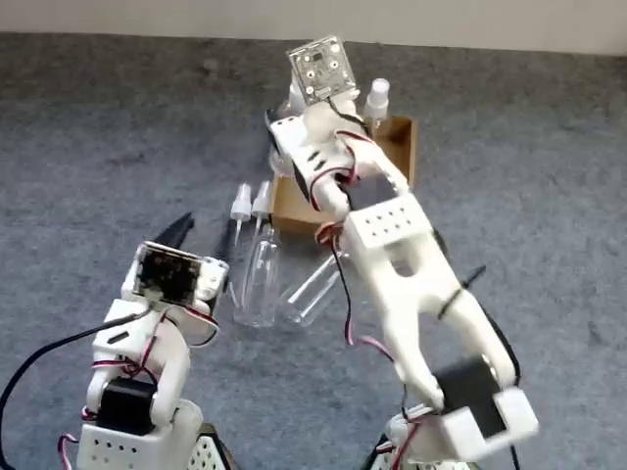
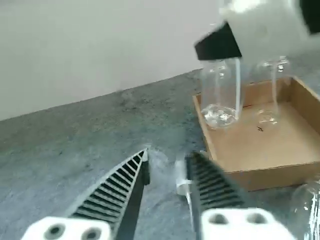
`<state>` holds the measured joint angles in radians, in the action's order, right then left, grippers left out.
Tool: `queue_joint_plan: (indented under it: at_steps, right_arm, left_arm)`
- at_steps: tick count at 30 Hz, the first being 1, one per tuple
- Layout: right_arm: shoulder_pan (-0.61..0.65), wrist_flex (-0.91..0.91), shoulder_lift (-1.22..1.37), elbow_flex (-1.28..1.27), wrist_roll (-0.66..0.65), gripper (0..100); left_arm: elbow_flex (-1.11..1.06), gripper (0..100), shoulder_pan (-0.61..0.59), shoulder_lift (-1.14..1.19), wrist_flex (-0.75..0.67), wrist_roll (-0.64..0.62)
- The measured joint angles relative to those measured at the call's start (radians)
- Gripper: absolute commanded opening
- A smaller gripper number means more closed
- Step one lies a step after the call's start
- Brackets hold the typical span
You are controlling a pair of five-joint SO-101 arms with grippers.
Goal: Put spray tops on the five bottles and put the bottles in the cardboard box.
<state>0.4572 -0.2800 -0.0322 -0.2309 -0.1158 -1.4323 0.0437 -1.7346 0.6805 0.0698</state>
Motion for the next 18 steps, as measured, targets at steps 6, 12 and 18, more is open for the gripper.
queue_joint_plan:
  at_steps: [6,12,18]
  right_arm:
    - [-0.044,0.107,0.112,0.0,0.0,0.4]
    - [-0.074,0.117,0.129,0.0,0.0,0.4]
    - [-0.072,0.163,0.129,-0.023,0.0,0.4]
  left_arm:
    - [0.005,1,-0.015,0.0,0.002,-0.031]
    - [0.006,1,-0.015,0.0,0.006,-0.031]
    - [0.04,1,-0.015,0.0,0.054,-0.034]
